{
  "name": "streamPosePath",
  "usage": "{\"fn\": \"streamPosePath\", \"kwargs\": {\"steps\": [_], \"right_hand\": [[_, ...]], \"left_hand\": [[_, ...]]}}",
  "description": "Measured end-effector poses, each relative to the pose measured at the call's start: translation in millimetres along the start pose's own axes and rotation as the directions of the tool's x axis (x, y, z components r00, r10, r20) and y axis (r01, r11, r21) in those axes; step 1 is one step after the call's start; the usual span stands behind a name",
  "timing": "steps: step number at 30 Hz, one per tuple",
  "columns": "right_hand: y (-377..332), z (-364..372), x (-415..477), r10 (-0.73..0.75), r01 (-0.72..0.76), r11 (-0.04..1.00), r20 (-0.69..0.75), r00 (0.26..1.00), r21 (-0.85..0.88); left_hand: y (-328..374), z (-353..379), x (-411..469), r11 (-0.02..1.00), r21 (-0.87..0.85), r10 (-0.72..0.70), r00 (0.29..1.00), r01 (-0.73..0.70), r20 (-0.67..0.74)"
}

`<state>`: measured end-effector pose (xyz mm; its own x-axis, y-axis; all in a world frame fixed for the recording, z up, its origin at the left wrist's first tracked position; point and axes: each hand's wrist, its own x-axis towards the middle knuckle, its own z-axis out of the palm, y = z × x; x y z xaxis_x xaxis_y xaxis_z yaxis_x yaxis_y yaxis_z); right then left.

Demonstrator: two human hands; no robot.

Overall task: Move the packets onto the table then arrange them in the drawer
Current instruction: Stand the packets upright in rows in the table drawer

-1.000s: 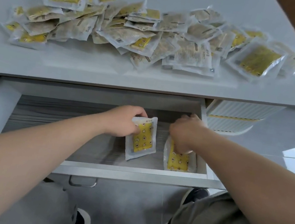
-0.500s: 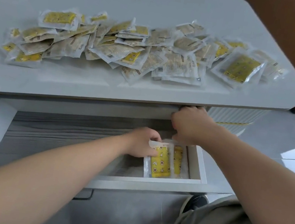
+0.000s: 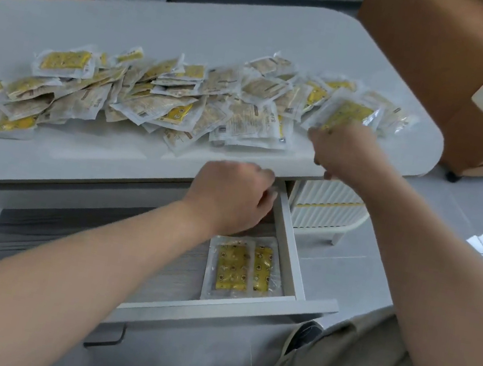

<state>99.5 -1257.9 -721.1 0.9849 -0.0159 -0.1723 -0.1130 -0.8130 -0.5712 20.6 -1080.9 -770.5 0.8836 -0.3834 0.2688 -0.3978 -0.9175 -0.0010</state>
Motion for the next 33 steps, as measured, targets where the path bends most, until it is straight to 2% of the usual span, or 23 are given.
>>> {"fn": "streamPosePath", "kwargs": {"steps": [1, 2, 3, 6, 8, 10, 12, 15, 19, 22, 26, 31, 33], "right_hand": [[7, -4, 8, 0.049, -0.052, 0.999, -0.127, 0.991, -0.014], [14, -7, 14, 0.084, -0.097, 0.994, -0.214, 0.973, -0.048], [21, -8, 19, 0.120, -0.143, 0.987, -0.263, 0.957, -0.071], [33, -8, 29, 0.227, -0.260, 0.962, -0.289, 0.930, -0.083], [35, -6, 35, 0.261, -0.297, 0.950, -0.284, 0.923, -0.092], [36, -5, 38, 0.262, -0.303, 0.945, -0.269, 0.927, -0.121], [35, -3, 39, 0.264, -0.304, 0.941, -0.240, 0.934, -0.148], [32, -7, 36, 0.262, -0.275, 0.960, -0.175, 0.949, -0.055], [28, -13, 32, 0.262, -0.233, 0.956, -0.163, 0.951, 0.179], [18, -10, 30, 0.210, -0.114, 0.932, -0.259, 0.943, 0.343], [6, -5, 22, 0.151, 0.020, 0.912, -0.381, 0.912, 0.410], [-5, 3, 14, 0.098, 0.193, 0.814, -0.456, 0.884, 0.549], [-11, 5, 10, 0.113, 0.222, 0.732, -0.436, 0.893, 0.644]], "left_hand": [[-2, -8, 6, 0.999, -0.041, 0.005, 0.992, -0.010, -0.122], [-7, -14, 11, 0.998, -0.070, -0.014, 0.984, 0.001, -0.180], [-12, -19, 16, 0.996, -0.075, -0.062, 0.983, 0.050, -0.172], [-32, -17, 23, 0.966, 0.053, -0.255, 0.963, 0.251, 0.081], [-42, -12, 22, 0.962, 0.102, -0.270, 0.942, 0.254, 0.201], [-47, -6, 18, 0.968, 0.092, -0.250, 0.935, 0.234, 0.253], [-47, -3, 15, 0.972, 0.072, -0.236, 0.949, 0.226, 0.211], [-44, -3, 12, 0.976, 0.061, -0.215, 0.972, 0.210, 0.098], [-46, -3, 8, 0.987, 0.025, -0.159, 0.985, 0.158, 0.060], [-49, -1, 1, 0.993, 0.043, -0.112, 0.993, 0.110, 0.031], [-52, 4, -8, 0.994, 0.105, 0.015, 0.998, -0.008, -0.065], [-53, -1, -14, 0.992, 0.024, 0.122, 0.977, -0.120, -0.172], [-54, -7, -17, 0.994, -0.033, 0.097, 0.970, -0.107, -0.221]]}}
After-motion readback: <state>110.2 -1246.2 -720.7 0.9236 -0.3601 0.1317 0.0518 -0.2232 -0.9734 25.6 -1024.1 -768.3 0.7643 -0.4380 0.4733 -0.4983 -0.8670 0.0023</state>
